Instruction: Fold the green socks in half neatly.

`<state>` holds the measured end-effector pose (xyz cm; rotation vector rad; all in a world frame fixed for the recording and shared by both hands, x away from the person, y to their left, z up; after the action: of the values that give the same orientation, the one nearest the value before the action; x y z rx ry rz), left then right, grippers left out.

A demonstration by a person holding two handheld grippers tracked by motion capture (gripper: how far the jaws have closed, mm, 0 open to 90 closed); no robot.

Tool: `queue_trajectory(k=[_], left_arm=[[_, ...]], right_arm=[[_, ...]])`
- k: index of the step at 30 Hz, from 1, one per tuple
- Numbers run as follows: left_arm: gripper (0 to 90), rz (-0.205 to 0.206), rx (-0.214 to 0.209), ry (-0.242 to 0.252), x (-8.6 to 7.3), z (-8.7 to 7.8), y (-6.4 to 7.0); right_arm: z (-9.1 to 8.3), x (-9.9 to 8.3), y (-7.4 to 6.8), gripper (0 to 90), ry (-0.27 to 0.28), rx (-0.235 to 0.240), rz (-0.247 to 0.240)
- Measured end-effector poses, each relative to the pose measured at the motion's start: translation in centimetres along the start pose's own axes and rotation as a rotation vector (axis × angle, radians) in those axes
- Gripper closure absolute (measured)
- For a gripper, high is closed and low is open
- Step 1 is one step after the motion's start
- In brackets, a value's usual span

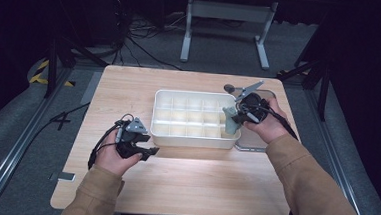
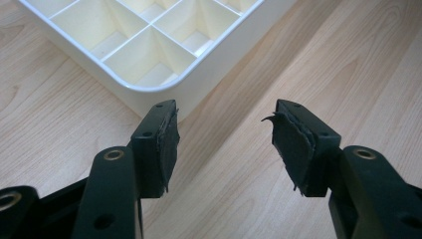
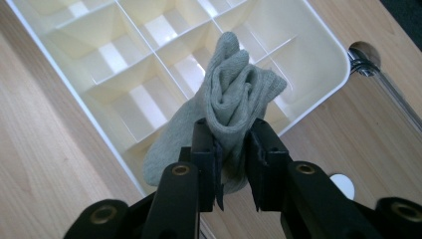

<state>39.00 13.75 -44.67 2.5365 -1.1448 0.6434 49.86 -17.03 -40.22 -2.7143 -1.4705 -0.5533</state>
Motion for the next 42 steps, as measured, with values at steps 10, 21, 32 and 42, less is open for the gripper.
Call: queue_trajectory(k=[10, 21, 32, 42], left_arm=[[43.8, 0.002, 0.005, -0.003, -0.2, 0.0, -0.1], [43.6, 0.021, 0.003, -0.017, 0.0, 0.5, 0.4], [43.5, 0.026, -0.003, -0.029, 0.0, 0.8, 0.5], [43.5, 0.028, -0.008, -0.034, 0.0, 1.1, 0.7]], right_arm=[[2.4, -0.2, -0.6, 75.6, -0.062, 0.003, -0.026], [4.5, -0.7, -1.5, 75.4, -0.119, 0.022, -0.042], [5.6, -1.1, -2.1, 75.4, -0.182, 0.045, -0.047], [6.8, -1.4, -2.3, 75.6, -0.254, 0.045, -0.043]])
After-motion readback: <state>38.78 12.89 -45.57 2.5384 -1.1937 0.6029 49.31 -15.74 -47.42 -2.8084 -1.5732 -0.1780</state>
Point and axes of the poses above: each handheld gripper's, and its own axes: z roughly forward along the jaws, x roughly out of its top, y roughly to its right, the point moved 7 cm from there along z, roughly forward along the jaws, and after that the axes turned 11 degrees about -y, right-handed, at the moved point
